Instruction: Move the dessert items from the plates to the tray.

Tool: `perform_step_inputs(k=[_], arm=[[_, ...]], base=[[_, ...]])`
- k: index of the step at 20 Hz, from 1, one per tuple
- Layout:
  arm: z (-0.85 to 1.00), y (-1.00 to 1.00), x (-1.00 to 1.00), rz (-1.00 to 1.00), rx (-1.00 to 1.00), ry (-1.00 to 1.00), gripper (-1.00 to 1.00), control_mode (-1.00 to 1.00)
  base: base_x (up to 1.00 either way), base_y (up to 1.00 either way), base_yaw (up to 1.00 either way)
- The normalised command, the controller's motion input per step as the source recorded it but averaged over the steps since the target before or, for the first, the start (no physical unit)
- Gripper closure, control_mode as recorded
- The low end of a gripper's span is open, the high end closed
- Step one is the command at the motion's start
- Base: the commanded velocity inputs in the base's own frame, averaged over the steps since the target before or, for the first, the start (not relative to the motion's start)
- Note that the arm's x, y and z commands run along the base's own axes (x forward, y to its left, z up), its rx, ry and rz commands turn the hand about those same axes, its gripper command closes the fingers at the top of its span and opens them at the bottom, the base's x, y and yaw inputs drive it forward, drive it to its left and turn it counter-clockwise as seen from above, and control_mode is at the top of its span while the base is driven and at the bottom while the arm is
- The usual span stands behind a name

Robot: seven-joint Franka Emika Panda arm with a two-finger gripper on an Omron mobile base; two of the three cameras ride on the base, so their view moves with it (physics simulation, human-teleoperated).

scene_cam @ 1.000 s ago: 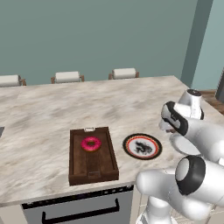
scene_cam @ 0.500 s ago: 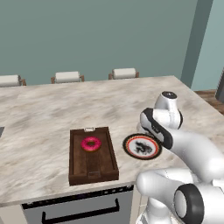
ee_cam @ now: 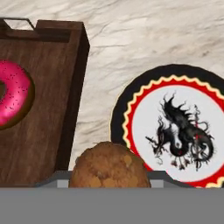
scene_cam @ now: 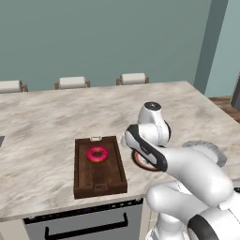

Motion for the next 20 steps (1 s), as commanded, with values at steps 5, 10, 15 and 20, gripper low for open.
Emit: perform_step_inputs(k=[5, 10, 15, 20], arm=[[0.04, 0.92, 0.00, 0.01, 0.00, 0.04, 1.00, -1.00], [0.00, 0.76, 0.00, 0.01, 0.00, 0.01, 1.00, -1.00], [0.00, 0.31, -0.06, 0.01, 0.00, 0.00, 1.00, -1.00], [-0.10, 0.00, -0.07, 0.01, 0.00, 0.00, 1.00, -1.00]], base=[[0.00, 0.00, 0.00], [0.00, 0.00, 0.00], [0.00, 0.00, 0.00], [0.00, 0.00, 0.00]])
